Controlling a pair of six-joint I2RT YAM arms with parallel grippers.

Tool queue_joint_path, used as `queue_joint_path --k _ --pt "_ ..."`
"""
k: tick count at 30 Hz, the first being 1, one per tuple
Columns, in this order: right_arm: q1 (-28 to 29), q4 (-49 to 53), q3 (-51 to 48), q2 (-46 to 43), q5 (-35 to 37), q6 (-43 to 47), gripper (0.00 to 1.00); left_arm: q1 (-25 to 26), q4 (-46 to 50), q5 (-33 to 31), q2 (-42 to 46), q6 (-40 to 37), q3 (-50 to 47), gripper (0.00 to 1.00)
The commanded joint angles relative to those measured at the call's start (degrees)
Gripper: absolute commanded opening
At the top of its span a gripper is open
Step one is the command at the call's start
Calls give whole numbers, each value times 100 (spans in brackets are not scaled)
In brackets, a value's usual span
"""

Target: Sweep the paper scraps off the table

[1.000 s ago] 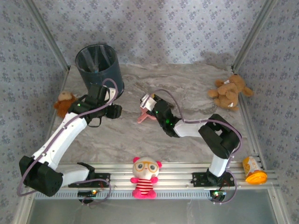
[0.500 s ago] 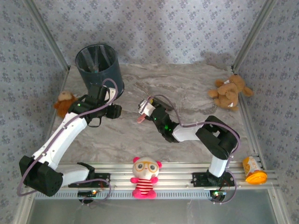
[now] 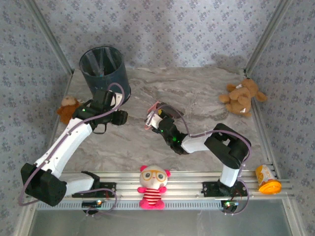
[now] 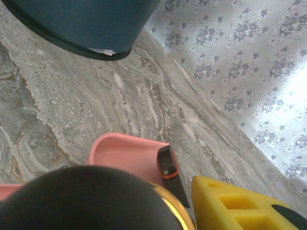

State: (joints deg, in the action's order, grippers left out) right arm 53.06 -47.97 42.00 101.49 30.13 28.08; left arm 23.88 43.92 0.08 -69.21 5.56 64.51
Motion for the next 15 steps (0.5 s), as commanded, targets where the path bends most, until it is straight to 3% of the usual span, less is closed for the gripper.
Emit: queue_joint_path --k 1,15 --pt "92 42 -103 64 194 -264 48 -32 143 -104 -65 -90 23 56" --pt "290 147 -308 72 344 -524 58 -32 184 -131 -136 -117 43 56"
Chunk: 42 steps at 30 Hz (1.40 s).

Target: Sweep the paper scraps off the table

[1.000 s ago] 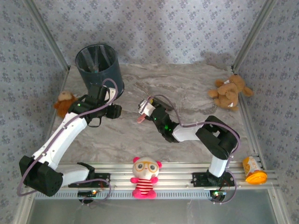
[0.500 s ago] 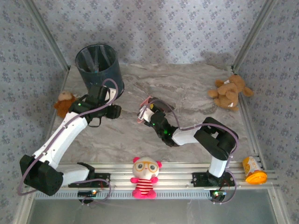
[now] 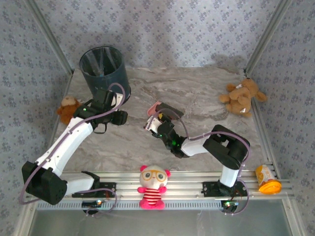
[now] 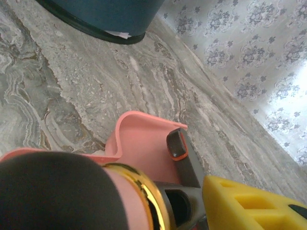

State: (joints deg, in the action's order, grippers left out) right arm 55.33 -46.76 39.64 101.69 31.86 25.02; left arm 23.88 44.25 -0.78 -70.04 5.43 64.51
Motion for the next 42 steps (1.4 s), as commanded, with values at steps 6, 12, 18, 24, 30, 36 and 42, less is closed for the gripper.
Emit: queue_joint_path --k 6,12,18,24,30,36,42 --pt "118 42 -152 67 295 -364 69 -35 151 -45 -67 -110 44 56" --pt "149 66 -168 119 383 -397 75 -32 163 -38 -89 -117 40 56" --pt "188 165 -235 126 436 -482 82 -35 163 -21 -106 -125 44 56" --pt "241 221 -315 124 540 -577 88 -35 171 -28 -123 -123 48 56" --pt "299 259 -408 56 619 -621 89 -34 175 -28 -141 -126 52 56" --pt "423 372 -584 -227 855 -665 90 -37 181 -28 -160 -125 46 56" --pt "517 930 -763 -712 1115 -922 90 -33 180 -63 -168 -137 40 56"
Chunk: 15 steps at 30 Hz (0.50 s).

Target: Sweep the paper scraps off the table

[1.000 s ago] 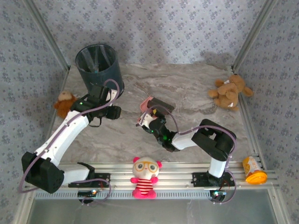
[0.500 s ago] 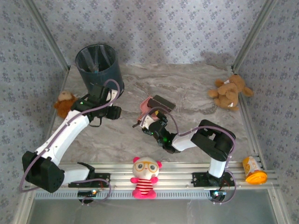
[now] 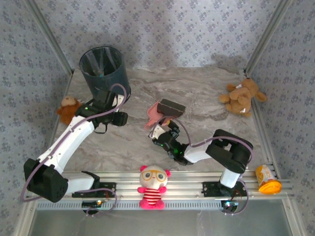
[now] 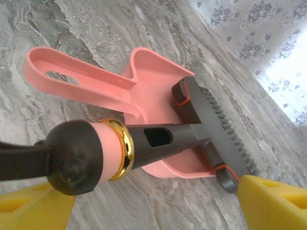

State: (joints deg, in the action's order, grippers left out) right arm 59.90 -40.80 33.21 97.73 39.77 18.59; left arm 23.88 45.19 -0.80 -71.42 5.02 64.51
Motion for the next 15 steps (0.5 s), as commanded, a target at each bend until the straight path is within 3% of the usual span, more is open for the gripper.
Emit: queue_joint_path --k 1,15 --pt "67 386 -160 -393 359 -314 90 -32 86 -65 -38 -96 44 56" --pt "126 2083 -237 -1301 1322 -948 91 -32 147 -206 -128 19 103 56"
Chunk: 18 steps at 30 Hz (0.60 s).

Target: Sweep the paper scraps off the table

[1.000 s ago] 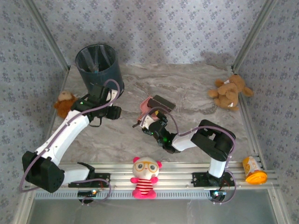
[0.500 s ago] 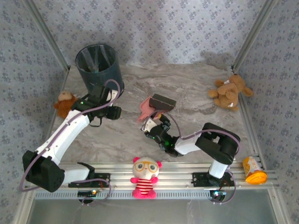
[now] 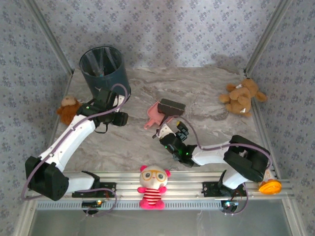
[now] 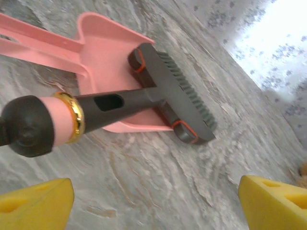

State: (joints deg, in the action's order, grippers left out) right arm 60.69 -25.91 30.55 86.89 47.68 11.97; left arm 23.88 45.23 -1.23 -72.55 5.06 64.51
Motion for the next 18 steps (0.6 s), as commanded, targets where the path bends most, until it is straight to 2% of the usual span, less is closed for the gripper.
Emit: queue_joint_path --k 1,4,10,14,18 --pt "40 722 61 -258 623 -324 91 -33 163 -216 -13 58 129 56" --pt "42 952 140 -398 970 -533 92 -20 251 -587 13 337 283 56" --pt "-35 1578 506 -441 1927 -785 93 -30 185 -1758 248 994 283 57" --pt "-227 1897 624 -529 2264 -1025 94 -43 -375 -2476 541 1180 -76 58" --pt "-638 2446 809 -665 2266 -1560 94 -50 -1362 -3255 812 974 -686 58"
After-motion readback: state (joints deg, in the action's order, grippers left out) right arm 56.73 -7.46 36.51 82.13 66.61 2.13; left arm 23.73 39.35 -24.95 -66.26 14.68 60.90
